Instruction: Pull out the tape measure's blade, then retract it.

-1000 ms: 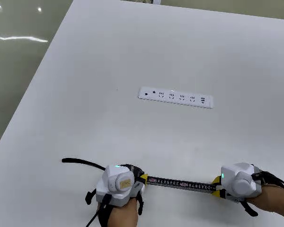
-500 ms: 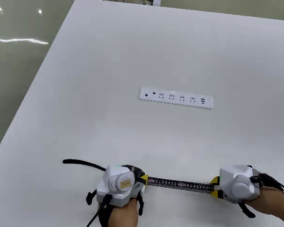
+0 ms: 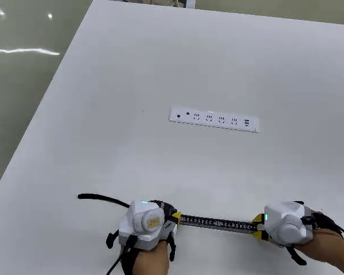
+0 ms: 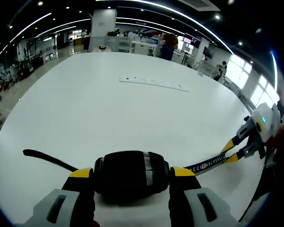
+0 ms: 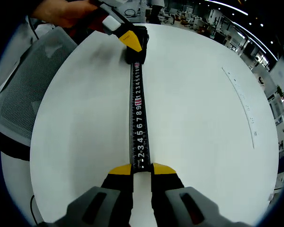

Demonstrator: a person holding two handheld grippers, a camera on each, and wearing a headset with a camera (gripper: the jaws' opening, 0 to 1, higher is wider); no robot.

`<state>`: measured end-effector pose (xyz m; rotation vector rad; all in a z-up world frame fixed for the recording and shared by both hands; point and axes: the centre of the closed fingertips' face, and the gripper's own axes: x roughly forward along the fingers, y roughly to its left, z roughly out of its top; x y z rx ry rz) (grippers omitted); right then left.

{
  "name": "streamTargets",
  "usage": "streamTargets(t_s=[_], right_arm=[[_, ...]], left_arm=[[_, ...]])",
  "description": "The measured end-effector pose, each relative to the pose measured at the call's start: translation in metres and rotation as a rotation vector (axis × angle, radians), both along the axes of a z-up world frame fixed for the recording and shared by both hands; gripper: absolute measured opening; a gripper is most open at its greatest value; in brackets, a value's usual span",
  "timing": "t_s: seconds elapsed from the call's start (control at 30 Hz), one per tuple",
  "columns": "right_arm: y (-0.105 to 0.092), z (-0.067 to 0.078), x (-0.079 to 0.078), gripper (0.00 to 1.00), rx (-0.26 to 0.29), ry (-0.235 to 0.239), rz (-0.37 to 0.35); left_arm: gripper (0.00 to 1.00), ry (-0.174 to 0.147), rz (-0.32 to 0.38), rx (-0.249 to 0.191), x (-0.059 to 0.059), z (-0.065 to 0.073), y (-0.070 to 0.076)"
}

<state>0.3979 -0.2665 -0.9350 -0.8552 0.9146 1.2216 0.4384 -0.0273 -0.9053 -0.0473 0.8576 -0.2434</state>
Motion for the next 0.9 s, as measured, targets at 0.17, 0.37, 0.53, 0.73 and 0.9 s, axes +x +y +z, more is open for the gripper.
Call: streamTargets(t_s=[0.17,0.37,0.53,0.73,0.9], right_arm=[[0.006,-0.001,0.002,0.12,0.009,-0.005,0.003],[0.013,0.0,0.003,0.12,0.019,-0.007,0.003],[0.016,0.0,0.003,0.12,0.024,-0.008,0.003],[0.027,0.0,0.006,0.12,0.041,-0.01,0.003],[0.034,0.0,0.007,0.12,0.05,-0.011,0.005]], left_arm=[[0.61,0.001,0.0,0.0,0.0,-0.001,0.0],[0.61,0.003,-0.001,0.0,0.0,-0.001,0.0],[0.61,0.003,-0.001,0.0,0.0,-0.001,0.001],[0.61,0.006,0.001,-0.001,0.0,0.0,0.0],[0.61,0.005,0.0,-0.001,0.0,-0.002,0.001]])
